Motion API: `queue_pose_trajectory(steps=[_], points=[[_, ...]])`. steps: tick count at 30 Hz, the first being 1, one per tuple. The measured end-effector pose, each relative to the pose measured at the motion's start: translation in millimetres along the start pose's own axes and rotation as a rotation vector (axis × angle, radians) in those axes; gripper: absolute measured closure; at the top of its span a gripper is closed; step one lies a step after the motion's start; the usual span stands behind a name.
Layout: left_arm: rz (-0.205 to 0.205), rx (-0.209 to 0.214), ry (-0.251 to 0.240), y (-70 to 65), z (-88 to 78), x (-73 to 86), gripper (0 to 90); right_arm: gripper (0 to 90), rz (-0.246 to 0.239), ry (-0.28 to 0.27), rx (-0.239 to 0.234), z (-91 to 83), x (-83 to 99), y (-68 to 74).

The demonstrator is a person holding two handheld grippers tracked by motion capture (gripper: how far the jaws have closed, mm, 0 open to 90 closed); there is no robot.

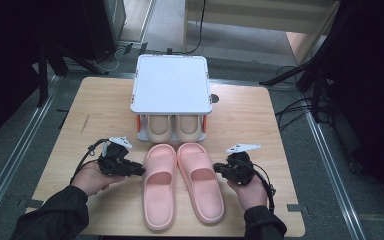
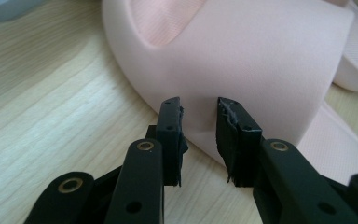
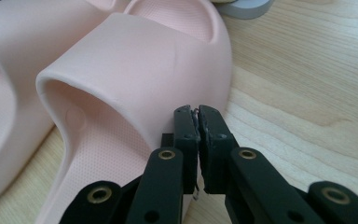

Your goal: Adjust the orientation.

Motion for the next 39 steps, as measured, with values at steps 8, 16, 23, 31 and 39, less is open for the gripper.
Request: queue_pose_trajectory(steps=[8, 16, 23, 31, 39], points=[[0.012, 0.026, 0.011, -8.3, 6.7, -1.9, 68.5, 87.3, -0.004, 0.006, -0.023, 4.2, 0.4, 4.5], [0.008, 0.024, -0.026, -7.4, 1.3, -7.8, 63.3, 83.8, 0.029, -0.044, -0.037, -2.2, -7.5, 3.7], [0.003, 0.029, -0.095, -10.4, -11.2, -18.8, 56.7, 77.4, 0.039, -0.127, -0.079, -18.2, -17.3, 22.1], [-0.024, 0.002, -0.133, -0.3, -20.1, -29.6, 51.7, 72.3, 0.026, -0.154, -0.114, -19.9, -17.2, 50.5], [-0.028, 0.002, -0.149, 5.6, -21.9, -40.0, 50.2, 63.2, 0.014, -0.147, -0.102, -12.9, -7.3, 67.7]])
Point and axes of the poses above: each handheld gripper's, and its own axes: z roughly forward along the jaws, x roughly out of its underside, y roughly to its left, the point moved 8 cm from there along z, roughly forward along the jaws, and after that the axes turned 11 degrees about -y, right-handed, at the moved point
